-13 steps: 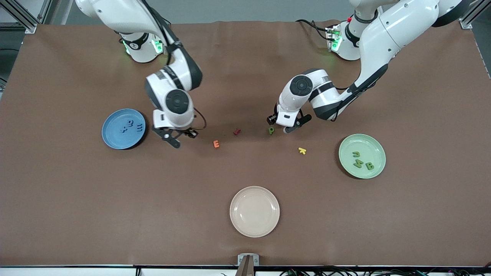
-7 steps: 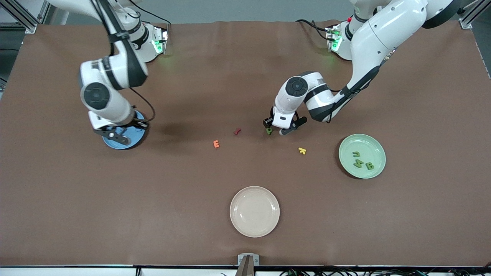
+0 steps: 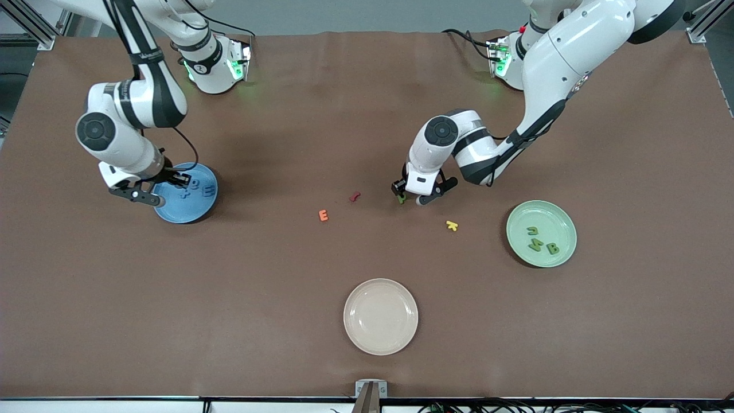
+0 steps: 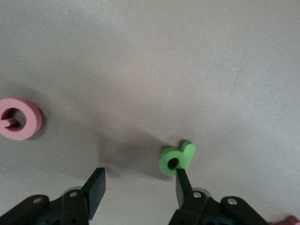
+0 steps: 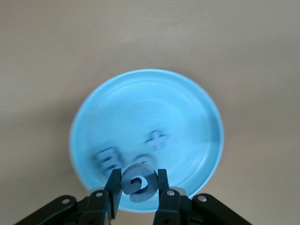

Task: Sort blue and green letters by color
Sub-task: 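Place the c on the blue plate while the left gripper grasps the d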

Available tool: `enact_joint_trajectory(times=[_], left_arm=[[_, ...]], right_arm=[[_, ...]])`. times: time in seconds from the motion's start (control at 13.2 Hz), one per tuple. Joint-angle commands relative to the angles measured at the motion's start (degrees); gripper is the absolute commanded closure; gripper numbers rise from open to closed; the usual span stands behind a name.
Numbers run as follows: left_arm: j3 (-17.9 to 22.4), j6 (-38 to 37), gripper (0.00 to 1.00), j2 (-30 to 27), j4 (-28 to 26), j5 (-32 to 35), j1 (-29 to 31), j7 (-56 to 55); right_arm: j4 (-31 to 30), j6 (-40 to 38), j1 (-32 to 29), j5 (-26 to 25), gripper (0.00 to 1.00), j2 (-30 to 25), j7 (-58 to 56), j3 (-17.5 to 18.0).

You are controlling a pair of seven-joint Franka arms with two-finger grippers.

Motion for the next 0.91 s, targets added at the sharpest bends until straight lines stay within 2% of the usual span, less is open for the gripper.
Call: enact_joint_trajectory(times=[0.0,0.08,0.15,0.23,0.3,0.46,0.61,0.84], left_arm=[[0.49,0.54,0.31,0.87,1.69,1.75,-0.75,-1.64],[0.49,0.54,0.31,1.04,2.04,1.75,-0.84,-1.64],[0.49,0.54,0.31,1.30,2.48,1.75,-1.19,-1.64],[0.49,0.54,0.31,1.31,3.01,1.66,-1.54,-1.64],[0.58,0.54,0.31,1.74,3.45,1.66,-1.54,-1.64],[0.93,0.54,0.31,3.32,5.46,1.57,-2.59,-1.64],[4.17,0.54,0.32,4.29,7.66,1.75,-5.83,-1.55],[6.56,0.45,0.33,4.12,7.58,1.75,-7.78,-1.55]], right_arm=[[-0.95,2.35,-3.80,-0.78,0.97,1.74,-3.12,1.19],[-0.86,2.44,-3.89,-0.78,0.97,3.06,-3.13,1.10],[-0.77,2.26,-3.98,-0.78,0.72,4.12,-3.13,1.10],[-0.60,2.26,-3.98,-0.78,0.22,4.65,-3.13,1.19],[-0.42,2.09,-3.89,-0.78,0.00,4.92,-3.13,1.19],[0.19,1.65,-3.89,-0.78,0.00,4.92,-3.31,1.19],[1.94,-0.71,-3.63,-0.78,0.00,4.74,-3.13,1.27],[10.18,-13.07,-1.88,-0.51,0.00,4.39,-3.13,1.71]])
